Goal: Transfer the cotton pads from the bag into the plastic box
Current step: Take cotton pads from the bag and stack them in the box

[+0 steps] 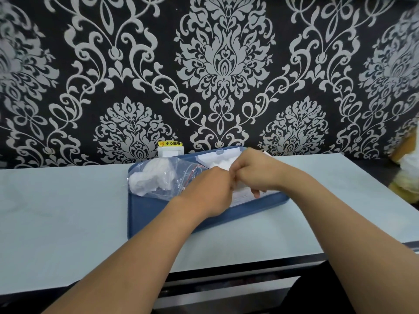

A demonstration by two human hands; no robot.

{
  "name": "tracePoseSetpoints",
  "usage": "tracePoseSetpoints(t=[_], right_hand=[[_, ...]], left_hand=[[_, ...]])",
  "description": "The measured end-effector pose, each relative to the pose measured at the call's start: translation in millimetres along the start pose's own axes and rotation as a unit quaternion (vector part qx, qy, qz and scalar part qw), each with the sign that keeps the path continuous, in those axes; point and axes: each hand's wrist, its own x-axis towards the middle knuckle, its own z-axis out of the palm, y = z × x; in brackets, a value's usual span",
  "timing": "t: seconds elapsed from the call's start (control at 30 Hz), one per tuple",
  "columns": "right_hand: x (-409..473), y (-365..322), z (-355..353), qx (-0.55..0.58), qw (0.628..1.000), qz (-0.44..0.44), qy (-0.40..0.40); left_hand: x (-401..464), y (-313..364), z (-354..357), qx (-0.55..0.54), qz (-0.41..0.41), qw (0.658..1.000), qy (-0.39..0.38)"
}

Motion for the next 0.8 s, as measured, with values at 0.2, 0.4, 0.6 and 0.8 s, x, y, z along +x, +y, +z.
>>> tracePoseSetpoints(t=[0.2, 0.4, 0.6, 0.8], right_hand=[[15, 7, 1, -0.169, 0.963, 0.160, -0.137], [9, -2, 1, -0.087, 0.994, 0.012, -0.065], [4, -36, 8, 0.145, 0.978, -0.150, 0.013], [26, -65, 54, -0.080, 0.968, -0.238, 0.014]], left_hand=[[-3, 7, -6, 0.049, -0.024, 0.999, 0.005], [-7, 4, -18, -0.073, 0.011, 0.995, 0.072], [-44, -22, -83, -0.387, 0.033, 0.825, 0.411], [-60, -150, -53, -0.254, -0.328, 0.874, 0.253]])
